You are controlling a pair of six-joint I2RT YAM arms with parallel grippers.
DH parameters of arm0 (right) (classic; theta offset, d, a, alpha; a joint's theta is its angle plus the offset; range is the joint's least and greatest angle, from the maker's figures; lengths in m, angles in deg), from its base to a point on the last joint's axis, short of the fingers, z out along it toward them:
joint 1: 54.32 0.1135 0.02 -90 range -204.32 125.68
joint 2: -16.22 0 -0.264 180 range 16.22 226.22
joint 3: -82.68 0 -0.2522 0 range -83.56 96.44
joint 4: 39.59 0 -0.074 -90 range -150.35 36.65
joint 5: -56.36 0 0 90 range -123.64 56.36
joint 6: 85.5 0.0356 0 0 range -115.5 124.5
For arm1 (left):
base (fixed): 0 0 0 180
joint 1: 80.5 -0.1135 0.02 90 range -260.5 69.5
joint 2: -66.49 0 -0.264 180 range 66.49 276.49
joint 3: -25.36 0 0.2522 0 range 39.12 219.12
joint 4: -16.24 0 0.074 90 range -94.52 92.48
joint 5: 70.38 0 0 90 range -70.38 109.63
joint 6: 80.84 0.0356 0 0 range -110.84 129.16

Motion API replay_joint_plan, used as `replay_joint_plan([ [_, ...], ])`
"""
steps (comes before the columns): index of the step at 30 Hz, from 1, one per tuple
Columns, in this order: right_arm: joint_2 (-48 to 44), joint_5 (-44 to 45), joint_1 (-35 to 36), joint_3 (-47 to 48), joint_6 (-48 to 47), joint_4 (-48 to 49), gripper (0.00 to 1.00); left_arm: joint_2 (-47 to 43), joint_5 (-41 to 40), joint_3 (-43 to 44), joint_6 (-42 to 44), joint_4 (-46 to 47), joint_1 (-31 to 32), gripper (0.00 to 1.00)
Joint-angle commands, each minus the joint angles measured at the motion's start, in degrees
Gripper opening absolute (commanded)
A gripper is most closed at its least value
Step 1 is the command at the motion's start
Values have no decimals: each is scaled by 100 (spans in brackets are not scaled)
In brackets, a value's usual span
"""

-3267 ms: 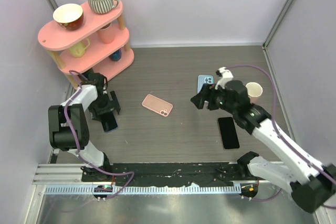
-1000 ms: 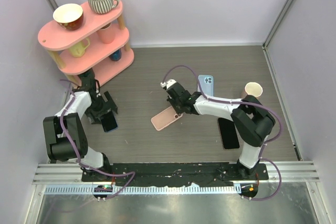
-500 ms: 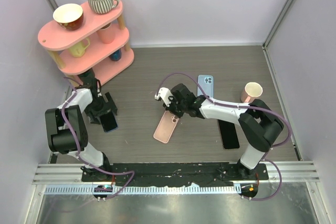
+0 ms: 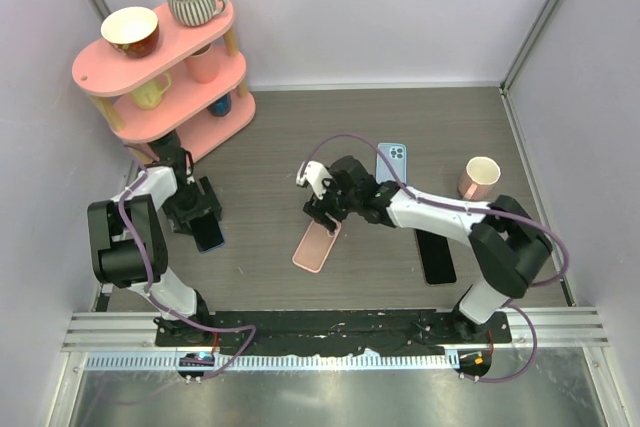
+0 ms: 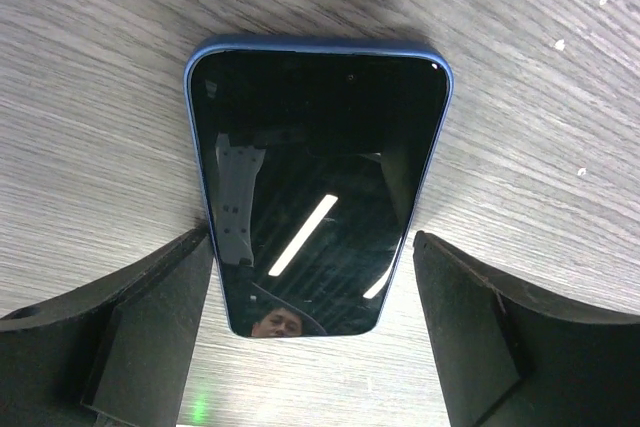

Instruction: Put the phone into the phone case

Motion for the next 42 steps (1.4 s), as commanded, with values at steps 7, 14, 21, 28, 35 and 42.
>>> replay_joint_plan([
  [7, -1407, 512, 35, -203, 976, 955, 79, 134, 338, 144, 29, 182, -15, 71],
  [14, -2443, 1163, 35, -1239, 2680, 2025, 79, -261, 672, 57, -59, 200, 3, 52],
  [21, -3331, 2542, 26, -1592, 3895, 1124, 78, -665, 768, 83, 73, -55, 319, 38],
  [28, -3832, 3693, 26, -1916, 4914, 226, 77, -982, 760, 416, -76, -231, 1652, 25],
  [35, -4632, 3958, 26, -2461, 5160, 77, 77, -1158, 716, 891, -402, 76, 3429, 20],
  [42, -5441, 4063, 26, -2998, 5302, 95, 77, -719, 286, 1312, -42, 384, 4783, 18],
])
